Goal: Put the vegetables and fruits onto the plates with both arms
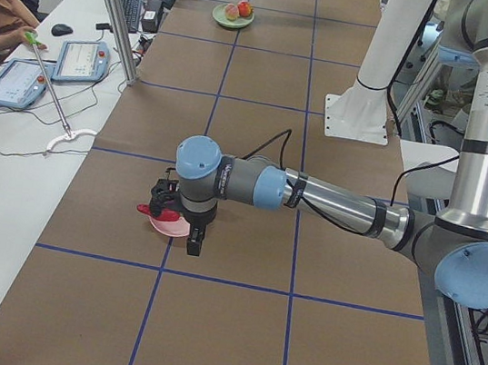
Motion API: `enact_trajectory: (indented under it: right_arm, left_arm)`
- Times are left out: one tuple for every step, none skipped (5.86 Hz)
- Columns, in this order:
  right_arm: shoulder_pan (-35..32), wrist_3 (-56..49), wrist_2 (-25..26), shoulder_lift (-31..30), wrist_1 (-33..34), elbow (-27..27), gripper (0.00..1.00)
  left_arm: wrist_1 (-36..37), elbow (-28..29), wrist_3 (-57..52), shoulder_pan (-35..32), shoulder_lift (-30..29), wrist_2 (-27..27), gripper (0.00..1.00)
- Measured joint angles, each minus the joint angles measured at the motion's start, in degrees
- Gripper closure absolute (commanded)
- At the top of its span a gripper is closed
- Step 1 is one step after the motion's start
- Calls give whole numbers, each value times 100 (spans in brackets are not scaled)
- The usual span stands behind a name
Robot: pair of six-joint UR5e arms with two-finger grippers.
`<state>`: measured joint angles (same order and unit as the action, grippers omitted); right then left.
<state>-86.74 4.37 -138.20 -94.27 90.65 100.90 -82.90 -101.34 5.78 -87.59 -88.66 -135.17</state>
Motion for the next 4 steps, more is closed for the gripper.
enact_trajectory:
  right_arm:
    - [0, -4, 6, -8, 3, 13, 0]
    - [-1, -6, 8, -21, 11, 15, 0]
    - [-5, -9, 11, -14, 81, 21, 0]
    - [26, -38, 18, 13, 255, 48, 0]
  left_arm:
    - [47, 140, -1, 60, -26, 0, 0]
    - [31, 297, -14, 78, -40, -12, 0]
    - [20, 428, -18, 81, -76, -28, 0]
    - [31, 486, -12, 84, -118, -42, 0]
